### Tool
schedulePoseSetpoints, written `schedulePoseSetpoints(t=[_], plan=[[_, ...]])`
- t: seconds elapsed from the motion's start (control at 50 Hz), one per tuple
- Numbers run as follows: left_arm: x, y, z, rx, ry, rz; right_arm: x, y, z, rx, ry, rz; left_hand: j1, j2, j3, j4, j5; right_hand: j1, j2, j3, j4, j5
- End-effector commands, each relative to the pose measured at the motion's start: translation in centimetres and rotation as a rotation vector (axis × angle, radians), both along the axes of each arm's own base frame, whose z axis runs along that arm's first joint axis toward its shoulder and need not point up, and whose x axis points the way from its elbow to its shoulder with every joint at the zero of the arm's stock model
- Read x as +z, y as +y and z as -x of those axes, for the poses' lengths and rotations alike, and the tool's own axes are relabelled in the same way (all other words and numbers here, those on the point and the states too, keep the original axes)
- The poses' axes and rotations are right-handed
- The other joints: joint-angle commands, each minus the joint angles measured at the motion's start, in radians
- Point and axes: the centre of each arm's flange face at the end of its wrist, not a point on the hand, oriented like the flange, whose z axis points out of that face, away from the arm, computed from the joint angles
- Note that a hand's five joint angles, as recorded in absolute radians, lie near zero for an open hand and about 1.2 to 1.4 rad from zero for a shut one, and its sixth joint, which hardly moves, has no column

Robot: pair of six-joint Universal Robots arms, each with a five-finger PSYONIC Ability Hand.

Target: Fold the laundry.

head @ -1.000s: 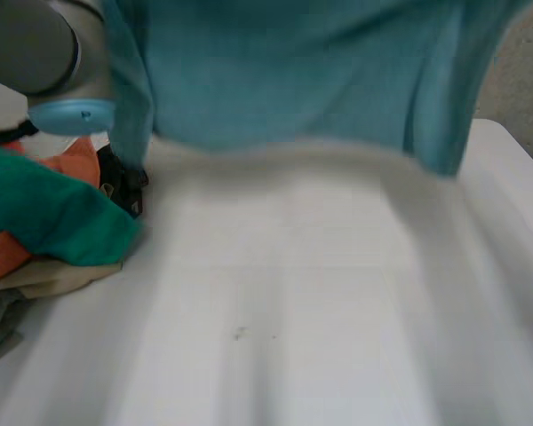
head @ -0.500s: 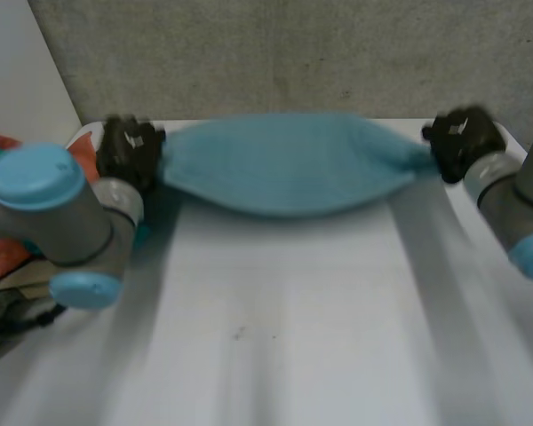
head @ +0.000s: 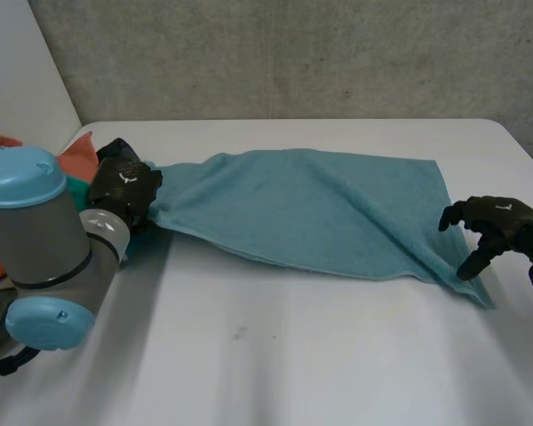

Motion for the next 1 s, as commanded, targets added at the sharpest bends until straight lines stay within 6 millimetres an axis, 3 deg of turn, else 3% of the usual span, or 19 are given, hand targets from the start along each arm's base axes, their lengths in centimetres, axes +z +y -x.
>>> schedulePoseSetpoints(t=[0.02,0.3,0.6,0.64,0.68,0.72,0.86,1.0], plan=[[1.3,-0.4,0.5,-0.005,0.034,0.041,-1.2,0.7,0.4,0.022,0.015,-0.024,0.267,0.200,0.204,0.193,0.239,0.019,-0.042,-0.041,-0.042,-0.045],[5.4,-1.6,1.1,-0.006,0.108,0.154,-3.6,1.6,0.5,0.116,0.180,0.081,0.267,0.200,0.204,0.193,0.239,0.060,-0.001,0.000,-0.001,-0.004],[5.4,-1.8,0.9,-0.001,0.112,0.155,-4.8,0.6,0.4,0.117,0.181,0.116,0.267,0.200,0.204,0.193,0.239,0.242,0.181,0.182,0.181,0.178],[5.4,-1.9,0.8,0.002,0.112,0.157,-4.9,0.4,0.4,0.116,0.181,0.118,0.267,0.200,0.204,0.193,0.239,0.353,0.292,0.293,0.292,0.289],[5.4,-1.9,0.8,0.004,0.111,0.155,-4.8,0.1,0.4,0.115,0.180,0.129,0.267,0.200,0.204,0.193,0.239,0.684,0.623,0.625,0.623,0.620],[5.3,-1.8,0.8,0.004,0.109,0.153,-4.6,-0.1,0.4,0.113,0.184,0.141,0.267,0.200,0.204,0.193,0.239,0.964,0.904,0.905,0.903,0.900],[2.9,-0.5,0.3,0.005,0.052,0.022,-2.8,-1.1,1.2,0.069,0.198,0.175,0.267,0.200,0.204,0.193,0.239,0.966,0.905,0.907,0.905,0.902],[-0.9,3.6,-1.4,0.007,-0.087,-0.294,2.7,0.1,2.9,0.016,0.248,0.168,0.267,0.200,0.204,0.193,0.239,0.966,0.905,0.907,0.905,0.902]])
